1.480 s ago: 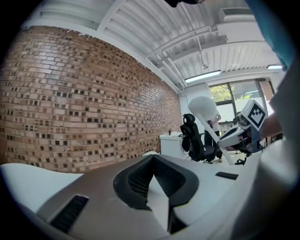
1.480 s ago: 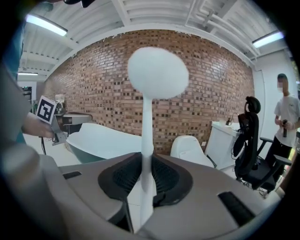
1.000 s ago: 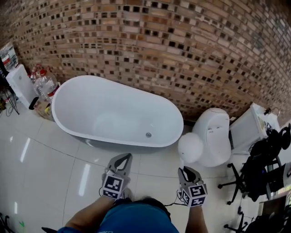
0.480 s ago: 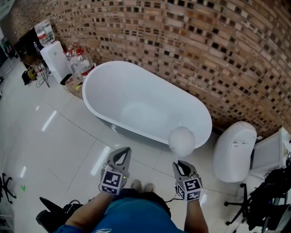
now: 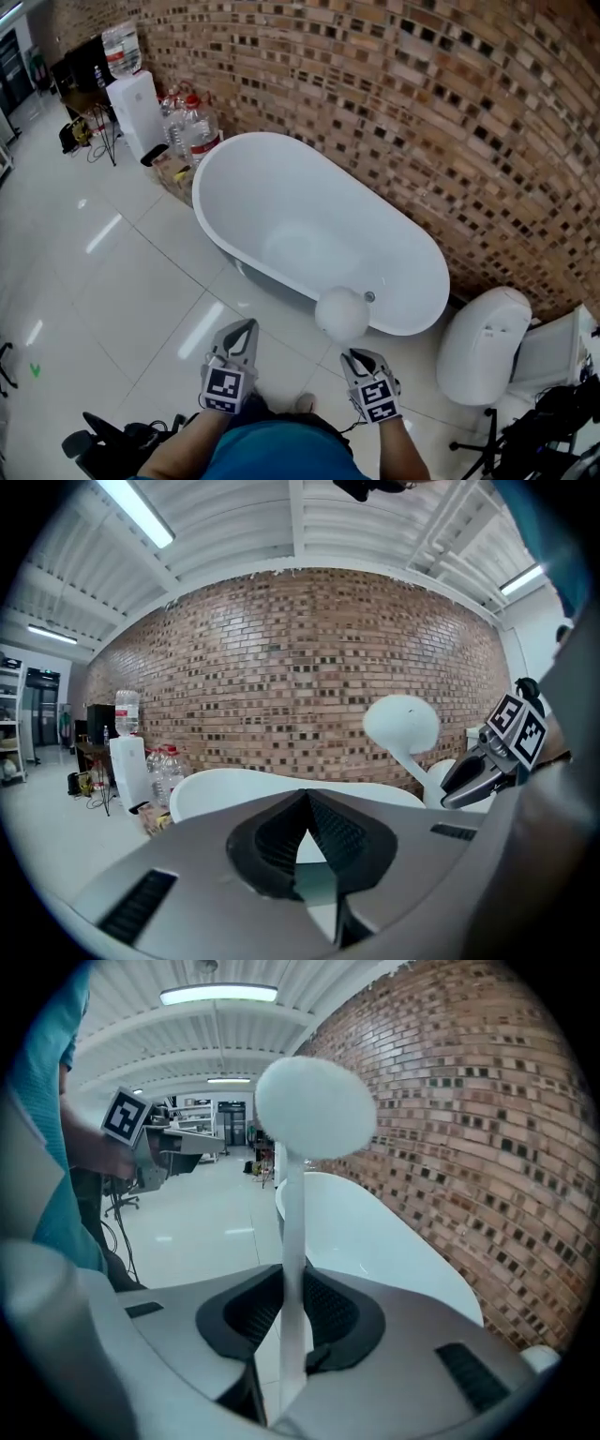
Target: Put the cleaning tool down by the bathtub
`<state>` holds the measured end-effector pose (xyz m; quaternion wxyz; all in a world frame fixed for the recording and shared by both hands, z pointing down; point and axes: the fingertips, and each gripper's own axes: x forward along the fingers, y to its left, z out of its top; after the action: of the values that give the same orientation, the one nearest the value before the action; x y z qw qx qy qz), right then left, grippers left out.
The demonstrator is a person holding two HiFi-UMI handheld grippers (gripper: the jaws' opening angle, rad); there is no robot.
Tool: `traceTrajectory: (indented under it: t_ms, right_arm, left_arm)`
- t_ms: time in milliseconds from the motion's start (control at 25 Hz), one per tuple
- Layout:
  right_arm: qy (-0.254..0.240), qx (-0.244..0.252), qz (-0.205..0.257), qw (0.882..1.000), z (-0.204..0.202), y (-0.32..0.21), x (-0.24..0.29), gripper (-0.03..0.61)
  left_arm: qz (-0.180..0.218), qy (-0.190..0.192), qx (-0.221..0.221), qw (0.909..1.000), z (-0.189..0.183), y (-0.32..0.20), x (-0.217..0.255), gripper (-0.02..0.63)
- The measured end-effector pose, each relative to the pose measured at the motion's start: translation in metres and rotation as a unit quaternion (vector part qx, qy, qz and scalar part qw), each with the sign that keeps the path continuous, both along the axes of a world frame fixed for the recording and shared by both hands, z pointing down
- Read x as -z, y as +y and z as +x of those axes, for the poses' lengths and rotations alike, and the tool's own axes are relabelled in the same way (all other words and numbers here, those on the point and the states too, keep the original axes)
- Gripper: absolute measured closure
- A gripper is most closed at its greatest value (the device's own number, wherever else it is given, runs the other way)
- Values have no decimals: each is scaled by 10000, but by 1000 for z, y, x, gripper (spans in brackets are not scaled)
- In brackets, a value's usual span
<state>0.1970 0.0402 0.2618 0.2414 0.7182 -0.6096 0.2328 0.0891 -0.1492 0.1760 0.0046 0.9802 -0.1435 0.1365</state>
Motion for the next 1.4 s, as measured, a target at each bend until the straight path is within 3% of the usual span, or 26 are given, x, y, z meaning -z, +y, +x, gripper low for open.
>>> traceTrajectory:
  t_ms: [240, 520, 760, 960, 1200, 1400]
  right_arm:
    - [130, 466, -716, 9963, -17, -71, -38, 486]
    - [263, 969, -1043, 9895, -45, -147, -56, 486]
    - [230, 1630, -1379, 9767, -37, -197, -92, 486]
    - [152, 2128, -1555, 9645, -33, -246, -153, 486]
    - [52, 2316, -1805, 9559, -21, -293, -244, 486]
    - [137, 2445, -2158, 9452, -13, -317, -329, 486]
  left_arm:
    - [-208, -28, 327, 9992, -31, -72, -26, 617]
    - [-283, -70, 483, 9984, -68, -122, -49, 617]
    - [-370, -179, 1029, 9938, -71, -154, -89, 617]
    - [-398, -234, 1345, 9898, -61, -180, -131, 617]
    - [-419, -197, 1602, 9860, -40, -204, -193, 617]
    - [-610, -301, 1856, 9803, -47, -222, -268, 617]
